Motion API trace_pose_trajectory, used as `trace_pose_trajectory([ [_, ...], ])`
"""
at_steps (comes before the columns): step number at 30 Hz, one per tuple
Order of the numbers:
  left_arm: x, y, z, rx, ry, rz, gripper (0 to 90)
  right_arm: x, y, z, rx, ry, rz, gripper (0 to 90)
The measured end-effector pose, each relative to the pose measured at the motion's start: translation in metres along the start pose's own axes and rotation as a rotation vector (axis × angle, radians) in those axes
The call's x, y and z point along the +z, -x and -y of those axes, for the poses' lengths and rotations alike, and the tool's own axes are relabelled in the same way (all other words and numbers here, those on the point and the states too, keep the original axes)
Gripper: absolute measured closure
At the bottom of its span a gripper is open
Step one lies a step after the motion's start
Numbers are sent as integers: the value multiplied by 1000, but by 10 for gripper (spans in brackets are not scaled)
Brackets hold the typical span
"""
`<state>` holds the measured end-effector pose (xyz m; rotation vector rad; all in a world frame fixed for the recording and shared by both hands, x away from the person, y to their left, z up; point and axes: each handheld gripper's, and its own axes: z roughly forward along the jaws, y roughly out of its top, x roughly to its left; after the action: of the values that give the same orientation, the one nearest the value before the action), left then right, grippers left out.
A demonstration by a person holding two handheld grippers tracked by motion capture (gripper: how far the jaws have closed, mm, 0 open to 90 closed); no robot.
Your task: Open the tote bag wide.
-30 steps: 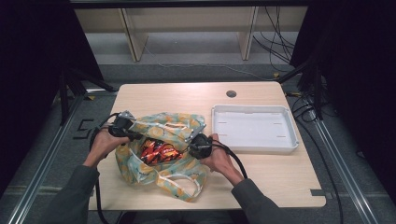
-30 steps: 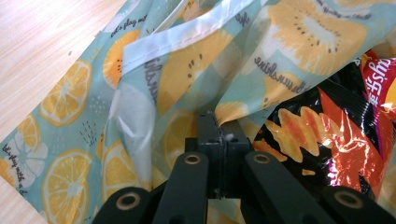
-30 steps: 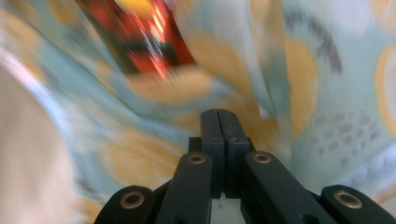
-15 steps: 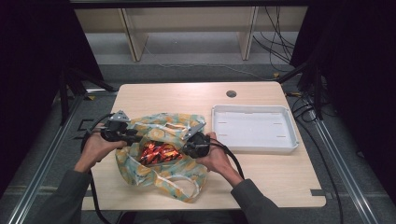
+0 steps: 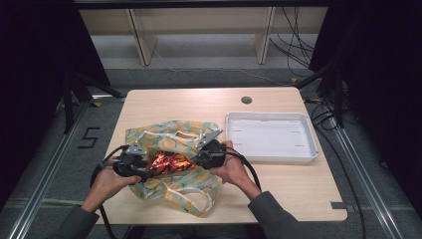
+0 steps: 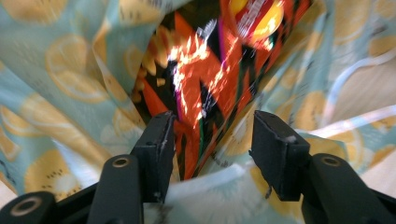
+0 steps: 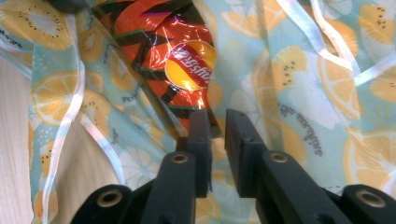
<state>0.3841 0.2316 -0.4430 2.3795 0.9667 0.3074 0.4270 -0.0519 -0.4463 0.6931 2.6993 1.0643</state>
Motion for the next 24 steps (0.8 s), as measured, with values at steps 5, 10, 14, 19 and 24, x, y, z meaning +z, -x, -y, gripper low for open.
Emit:
trace_pose_trajectory([
  [5,11,6,8,8,-22,-56,485,-3,1,2,26,7,-9,750],
  [10,13,3,11,18,-18,-53,581,-6,4,5,31,13,1,743],
  [14,15,3,12,37,-23,-55,701,-7,3,7,32,5,-8,741],
  [19,16,3,10,63,-16,-39,779,-8,3,8,28,5,-13,740],
  [24,13,7,5,114,0,-67,893,-9,6,10,43,15,-14,740],
])
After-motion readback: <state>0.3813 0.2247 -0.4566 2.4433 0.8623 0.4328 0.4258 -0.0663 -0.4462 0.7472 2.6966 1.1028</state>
